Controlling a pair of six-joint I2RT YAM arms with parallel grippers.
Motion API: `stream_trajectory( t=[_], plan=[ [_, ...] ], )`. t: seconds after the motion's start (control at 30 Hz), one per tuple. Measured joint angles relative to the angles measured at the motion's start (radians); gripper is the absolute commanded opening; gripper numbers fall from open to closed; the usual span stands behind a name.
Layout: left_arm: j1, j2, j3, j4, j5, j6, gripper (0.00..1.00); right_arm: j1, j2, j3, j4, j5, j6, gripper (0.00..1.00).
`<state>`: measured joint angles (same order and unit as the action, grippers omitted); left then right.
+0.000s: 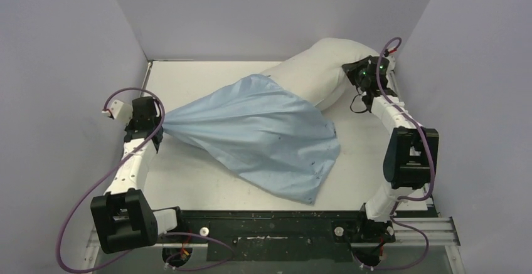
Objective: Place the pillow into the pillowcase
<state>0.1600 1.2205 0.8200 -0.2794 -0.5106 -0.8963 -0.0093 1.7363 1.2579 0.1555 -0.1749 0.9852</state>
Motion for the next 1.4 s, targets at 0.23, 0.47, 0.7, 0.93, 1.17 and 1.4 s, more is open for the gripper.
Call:
stream_trajectory(
  t=[0.23,0.47,0.7,0.93,1.17,1.4],
  plan=[
    [0.001,0.060,0.084,0.028,-0.051,0.087,0.00,-0.113,-0.026,0.079,-0.076,0.036,-0.016,0.00],
    [0.001,0.143,0.151,0.060,-0.088,0.150,0.00,-0.148,-0.146,0.062,-0.150,0.106,-0.010,0.00],
    [0.004,0.244,0.225,0.111,-0.090,0.233,0.00,-0.170,-0.319,-0.053,-0.202,0.176,-0.041,0.00],
    [0.005,0.397,0.390,0.134,-0.025,0.298,0.00,-0.187,-0.426,-0.100,-0.276,0.177,-0.151,0.03],
    [-0.005,0.472,0.439,0.194,0.026,0.373,0.00,-0.188,-0.568,-0.161,-0.445,0.113,-0.230,0.80],
    [-0.049,0.579,0.543,0.166,0.061,0.423,0.52,-0.170,-0.652,-0.132,-0.557,-0.059,-0.372,1.00]
  ],
)
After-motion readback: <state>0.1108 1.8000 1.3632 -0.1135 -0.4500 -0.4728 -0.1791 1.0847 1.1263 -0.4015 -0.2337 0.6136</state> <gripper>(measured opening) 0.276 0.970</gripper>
